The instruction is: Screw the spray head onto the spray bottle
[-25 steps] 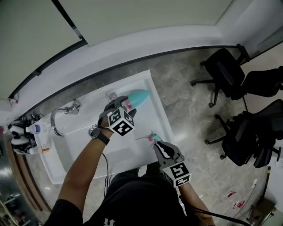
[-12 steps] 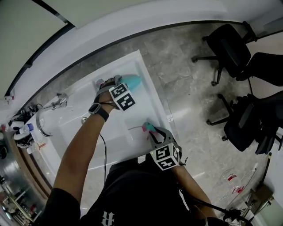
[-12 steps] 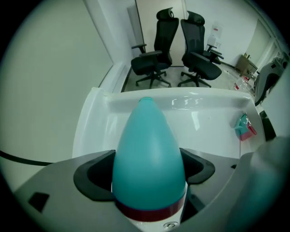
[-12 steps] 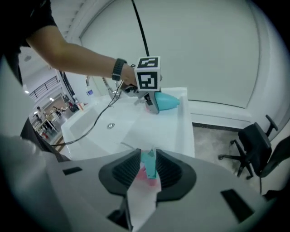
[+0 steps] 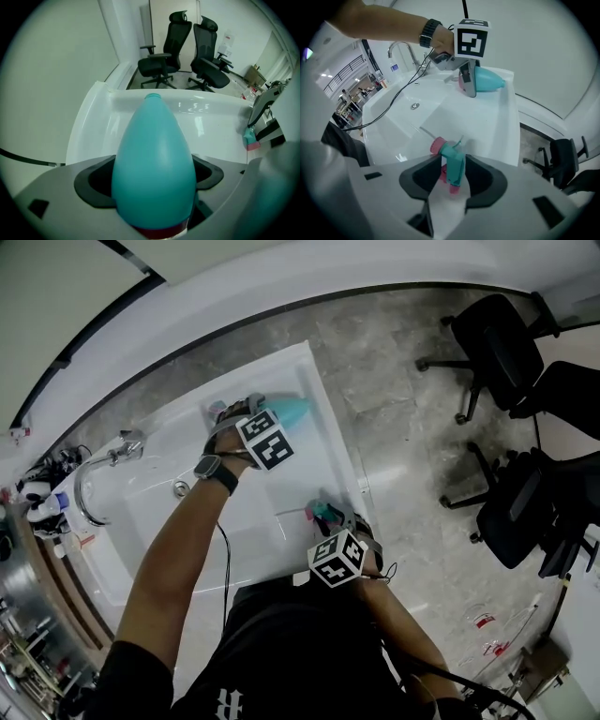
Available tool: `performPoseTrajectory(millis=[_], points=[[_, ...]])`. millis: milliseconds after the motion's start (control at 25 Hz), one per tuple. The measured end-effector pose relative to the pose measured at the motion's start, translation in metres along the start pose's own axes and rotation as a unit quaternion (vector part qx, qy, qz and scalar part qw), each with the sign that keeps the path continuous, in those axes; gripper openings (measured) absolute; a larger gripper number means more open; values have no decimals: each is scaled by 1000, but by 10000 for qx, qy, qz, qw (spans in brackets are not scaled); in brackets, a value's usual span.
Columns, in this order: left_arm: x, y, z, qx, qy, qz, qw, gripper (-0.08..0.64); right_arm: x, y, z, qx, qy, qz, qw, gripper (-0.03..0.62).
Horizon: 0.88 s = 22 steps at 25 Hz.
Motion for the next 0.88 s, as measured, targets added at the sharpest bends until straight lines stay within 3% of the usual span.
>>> performPoseTrajectory(millis=[120, 280, 400, 720, 880], points=[[0, 0, 0, -12, -49, 23, 10000, 433, 0, 5, 5, 217, 189, 127, 9995, 132], [-1, 1, -1, -71, 10, 137, 9999, 431, 0, 8, 14, 391, 776, 679, 9939, 132], [-2, 1, -3, -182, 73, 171, 9997, 433, -1, 7, 13, 373, 1067, 776, 9906, 133], [-1, -4, -11, -711, 224, 306, 9967, 431, -16, 7, -14, -6, 942, 976, 9908, 132], [-10, 2, -45, -1380, 200, 52, 9902, 431, -16, 23, -41, -324, 882, 858, 9919, 132]])
Point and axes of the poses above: the fingertips, and each gripper's own axes: z forward along the fingers, x to its left, y out of its top, the point moved 3 cm from there along -z, backward along the fingers, and after that the axes turned 6 degrees about -x, right-handed, at the moved point
